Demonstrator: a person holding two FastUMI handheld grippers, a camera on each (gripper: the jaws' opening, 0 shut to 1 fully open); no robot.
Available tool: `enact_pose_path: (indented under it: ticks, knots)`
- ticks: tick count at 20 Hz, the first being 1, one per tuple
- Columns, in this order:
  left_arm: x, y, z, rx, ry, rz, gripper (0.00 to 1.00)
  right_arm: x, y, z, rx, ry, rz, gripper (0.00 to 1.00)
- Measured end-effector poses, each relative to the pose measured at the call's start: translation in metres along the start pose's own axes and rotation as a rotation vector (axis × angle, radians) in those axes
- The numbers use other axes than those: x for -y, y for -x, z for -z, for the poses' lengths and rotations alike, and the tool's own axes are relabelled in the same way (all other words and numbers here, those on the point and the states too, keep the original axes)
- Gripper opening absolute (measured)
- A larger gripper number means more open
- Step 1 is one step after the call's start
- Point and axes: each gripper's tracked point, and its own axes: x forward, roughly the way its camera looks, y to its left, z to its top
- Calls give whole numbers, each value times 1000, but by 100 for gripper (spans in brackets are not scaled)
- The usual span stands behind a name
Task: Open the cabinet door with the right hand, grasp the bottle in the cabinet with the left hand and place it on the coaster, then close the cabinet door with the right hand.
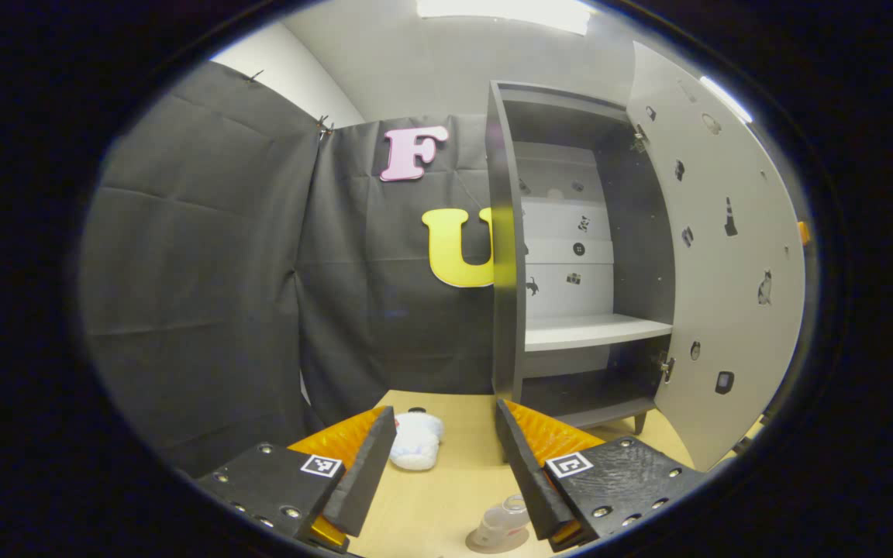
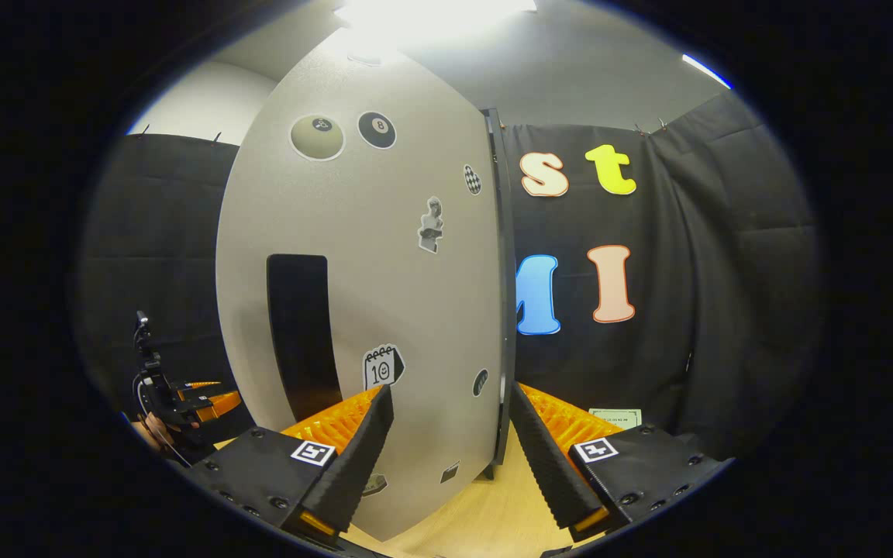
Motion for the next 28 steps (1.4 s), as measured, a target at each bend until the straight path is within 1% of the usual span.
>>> enact_pose_path:
  ticks: [5, 13, 16, 19, 22, 24, 25, 28]
  knots:
    - [-21, 5, 1, 8, 2, -4, 78, -25, -18, 4, 4, -6, -27, 96]
    - [-72, 22, 12, 3, 16, -64, 78, -57, -61, 1, 30, -56, -41, 96]
    - [-92, 33, 18, 0, 28, -89, 78, -65, -80, 7, 21, -59, -27, 96]
    - [-111, 37, 27, -12, 38, -116, 78, -74, -98, 16, -1, -40, -17, 96]
    - [-126, 43, 35, -23, 59, -136, 78, -82, -113, 19, 3, -17, -3, 96]
    - [-136, 47, 38, -29, 70, -148, 78, -86, -125, 23, 4, 6, 15, 96]
    - [-140, 49, 40, -32, 70, -155, 80, -88, -131, 25, 1, 13, 21, 96]
    - [-154, 55, 46, -44, 61, -175, 80, -96, -149, 34, -1, 12, 50, 96]
